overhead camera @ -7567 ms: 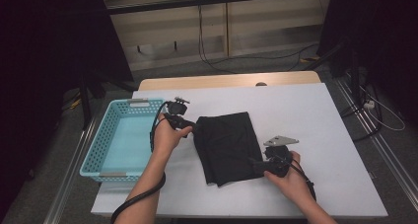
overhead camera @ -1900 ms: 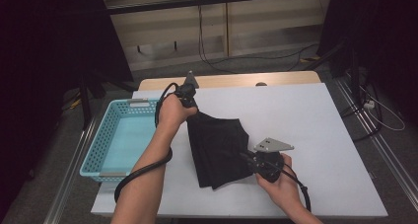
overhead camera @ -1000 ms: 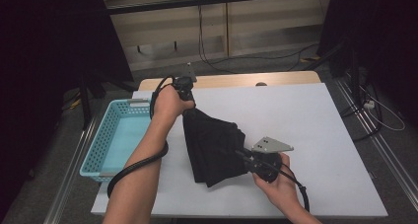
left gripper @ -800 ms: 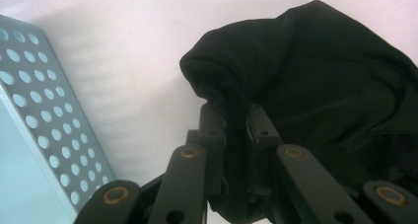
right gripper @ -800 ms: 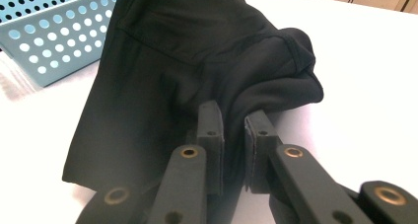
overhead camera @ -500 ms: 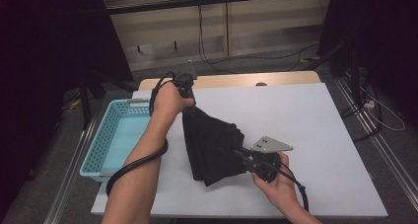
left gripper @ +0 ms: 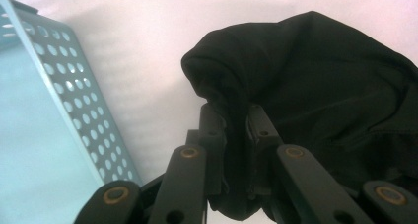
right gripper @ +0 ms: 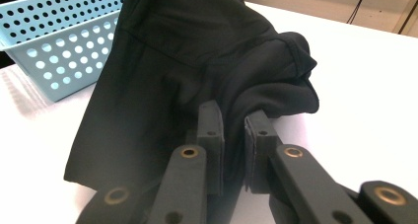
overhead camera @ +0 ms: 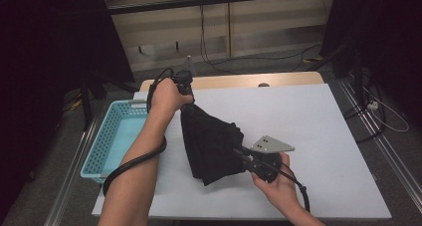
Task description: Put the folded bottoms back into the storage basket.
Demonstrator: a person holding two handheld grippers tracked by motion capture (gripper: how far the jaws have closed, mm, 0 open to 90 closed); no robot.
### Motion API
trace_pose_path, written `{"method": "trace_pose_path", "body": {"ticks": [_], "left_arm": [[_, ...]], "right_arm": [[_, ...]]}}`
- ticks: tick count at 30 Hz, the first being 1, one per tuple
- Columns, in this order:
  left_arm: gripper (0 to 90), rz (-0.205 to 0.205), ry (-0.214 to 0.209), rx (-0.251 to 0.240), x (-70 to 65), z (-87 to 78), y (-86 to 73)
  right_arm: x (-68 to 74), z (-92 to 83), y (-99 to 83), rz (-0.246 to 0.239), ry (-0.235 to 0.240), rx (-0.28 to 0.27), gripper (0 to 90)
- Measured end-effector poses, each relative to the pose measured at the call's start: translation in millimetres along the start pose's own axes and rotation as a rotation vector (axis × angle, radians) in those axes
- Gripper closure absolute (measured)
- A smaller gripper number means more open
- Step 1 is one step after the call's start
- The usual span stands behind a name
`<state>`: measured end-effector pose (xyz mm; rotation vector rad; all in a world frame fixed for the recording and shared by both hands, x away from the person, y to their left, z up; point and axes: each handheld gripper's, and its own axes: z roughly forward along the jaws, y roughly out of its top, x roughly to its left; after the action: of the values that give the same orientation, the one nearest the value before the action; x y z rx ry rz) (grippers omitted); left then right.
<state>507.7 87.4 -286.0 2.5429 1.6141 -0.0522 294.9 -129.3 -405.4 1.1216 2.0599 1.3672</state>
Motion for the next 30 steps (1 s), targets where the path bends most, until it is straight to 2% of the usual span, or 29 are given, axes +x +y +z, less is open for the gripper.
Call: {"method": "trace_pose_path", "body": {"ticks": [11, 18, 30], "left_arm": [[80.7, -0.015, 0.009, -0.001, 10.5, -19.4, -1.3], [80.7, -0.019, 0.019, -0.01, 15.1, -31.9, -3.5], [80.7, -0.033, 0.031, -0.008, 23.0, -42.9, -5.0]], "right_arm": [[4.4, 2.2, 12.8, 0.007, 0.013, -0.044, 80.9], [10.8, 6.5, 18.3, -0.009, 0.028, -0.06, 80.9], [17.6, 11.0, 26.3, -0.02, 0.038, -0.076, 80.9]]}}
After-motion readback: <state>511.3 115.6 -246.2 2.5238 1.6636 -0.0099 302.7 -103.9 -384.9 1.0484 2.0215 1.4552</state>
